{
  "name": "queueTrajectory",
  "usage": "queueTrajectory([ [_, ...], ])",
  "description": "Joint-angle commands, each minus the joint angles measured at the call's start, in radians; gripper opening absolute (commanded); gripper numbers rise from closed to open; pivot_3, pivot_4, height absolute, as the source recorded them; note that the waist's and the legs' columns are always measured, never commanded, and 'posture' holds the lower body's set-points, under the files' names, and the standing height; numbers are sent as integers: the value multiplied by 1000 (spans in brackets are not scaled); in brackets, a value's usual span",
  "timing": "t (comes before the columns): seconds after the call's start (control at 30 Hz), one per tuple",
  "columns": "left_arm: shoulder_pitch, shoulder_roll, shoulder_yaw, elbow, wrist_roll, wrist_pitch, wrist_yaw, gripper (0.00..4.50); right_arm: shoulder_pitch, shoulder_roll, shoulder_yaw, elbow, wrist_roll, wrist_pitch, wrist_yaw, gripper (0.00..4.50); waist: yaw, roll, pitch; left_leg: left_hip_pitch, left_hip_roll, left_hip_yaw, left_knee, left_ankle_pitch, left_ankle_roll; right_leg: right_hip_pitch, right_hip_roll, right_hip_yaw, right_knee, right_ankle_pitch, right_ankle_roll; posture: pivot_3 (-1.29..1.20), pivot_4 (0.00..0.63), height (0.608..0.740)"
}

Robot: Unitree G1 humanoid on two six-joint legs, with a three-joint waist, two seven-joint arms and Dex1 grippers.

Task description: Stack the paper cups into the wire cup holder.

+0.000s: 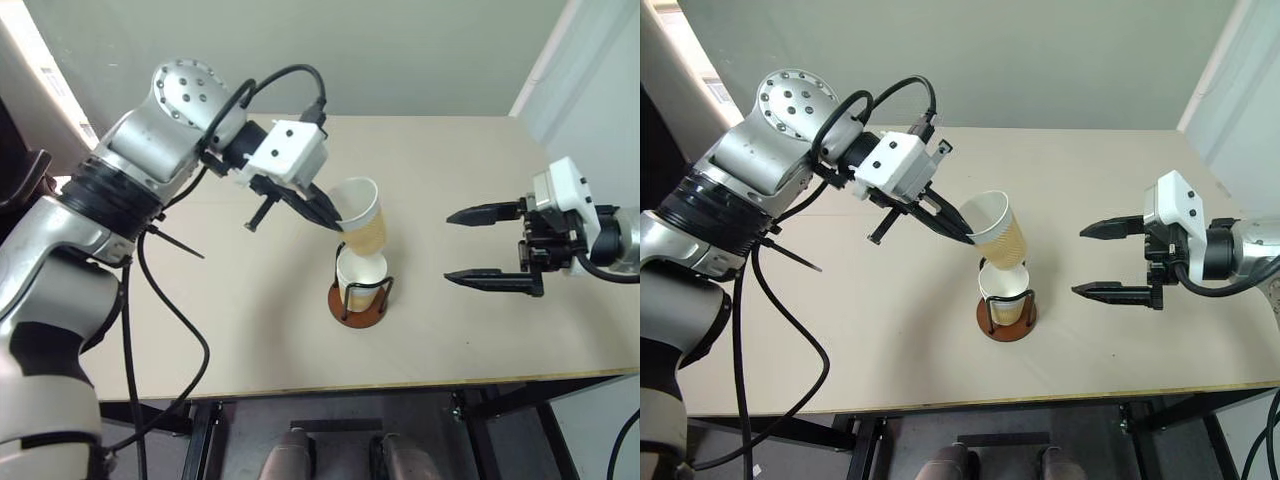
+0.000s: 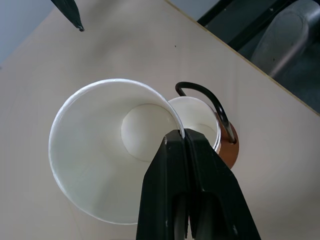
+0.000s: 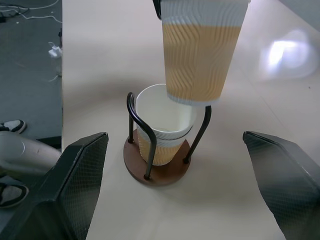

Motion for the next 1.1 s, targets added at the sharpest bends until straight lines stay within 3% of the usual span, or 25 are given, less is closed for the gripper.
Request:
queueTrajectory([
  [0.03,-26,17,43,-41,-37,5,-37,21,-9,-11,-10,-21,-2,-13,-7,4500,0,0,0,0,0,0,0,0,0,0,0,0,0,0,0,0,150,740],
  [0.27,-21,34,44,-76,-54,4,-37,21,-6,-10,-11,-25,-6,-7,-10,4500,0,1,0,0,0,0,0,0,0,0,0,0,0,0,-1,0,150,740],
  [0.63,23,74,-61,-192,-42,-11,-37,21,-3,-9,-9,-26,-6,-5,-20,4500,-1,1,1,0,0,0,-1,0,0,0,-1,0,0,-1,-1,0,150,740],
  [1.03,52,-10,3,-114,84,-14,-37,21,3,-14,-13,-33,-5,-1,-23,4500,-1,1,1,0,0,0,-1,0,0,0,-1,0,0,-1,-1,0,150,740],
  [1.1,55,-11,9,-120,84,-9,-37,406,2,-14,-13,-33,-6,-3,-23,4500,-1,1,1,0,0,0,-1,0,0,0,0,0,0,-1,-1,0,150,740],
])
